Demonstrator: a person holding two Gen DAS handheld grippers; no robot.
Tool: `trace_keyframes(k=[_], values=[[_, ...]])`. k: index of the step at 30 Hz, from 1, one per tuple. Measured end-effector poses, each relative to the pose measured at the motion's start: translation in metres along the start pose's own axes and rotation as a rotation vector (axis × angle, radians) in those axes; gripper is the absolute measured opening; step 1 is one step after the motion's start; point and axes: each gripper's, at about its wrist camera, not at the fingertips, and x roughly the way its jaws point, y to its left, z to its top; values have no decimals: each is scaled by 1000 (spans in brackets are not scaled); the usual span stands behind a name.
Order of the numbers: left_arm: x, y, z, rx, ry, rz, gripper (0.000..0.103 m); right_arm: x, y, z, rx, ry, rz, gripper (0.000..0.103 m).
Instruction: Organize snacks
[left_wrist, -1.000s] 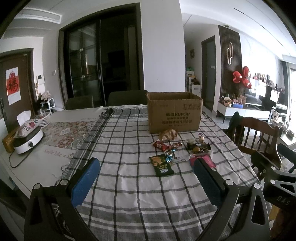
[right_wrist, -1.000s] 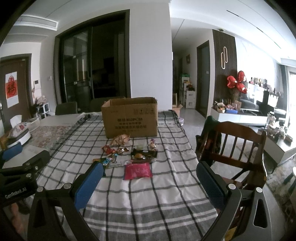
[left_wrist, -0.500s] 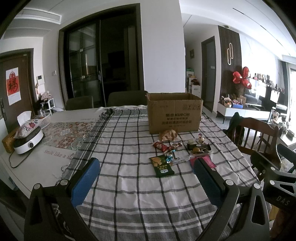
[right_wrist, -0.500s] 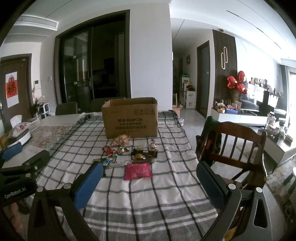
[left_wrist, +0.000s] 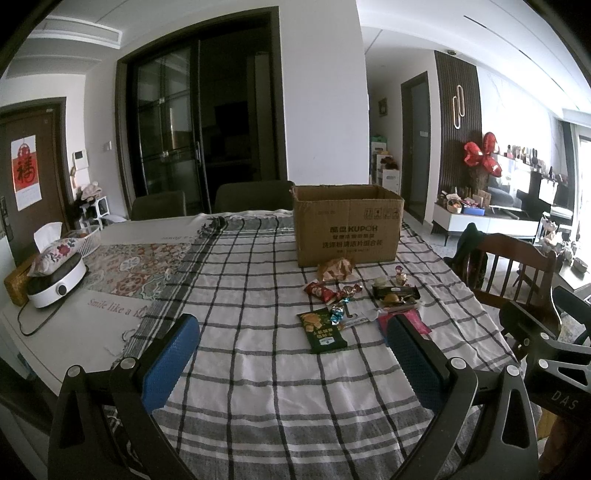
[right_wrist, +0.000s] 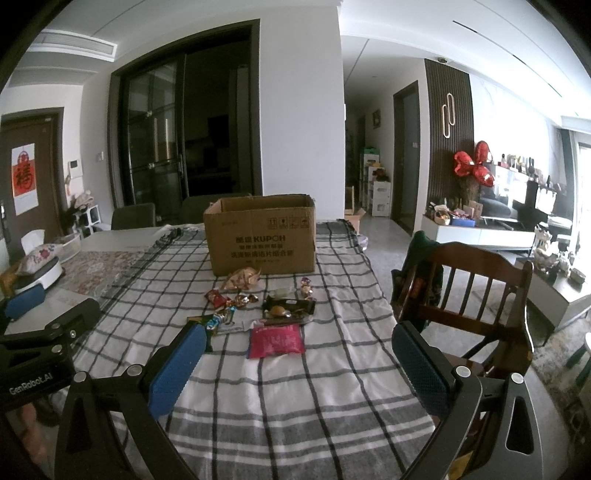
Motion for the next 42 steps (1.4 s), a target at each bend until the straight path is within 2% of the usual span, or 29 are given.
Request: trace_keyframes(k=[21,31,42], values=[[0,-2,0,2,4,-9,103,0,2,2,0,11,3,102],[25,-5,2,24,35,-1,103,33,3,-4,-5,77,39,102],[84,-12,3,21,109,-23,85,91,3,-5,4,161,52,102]])
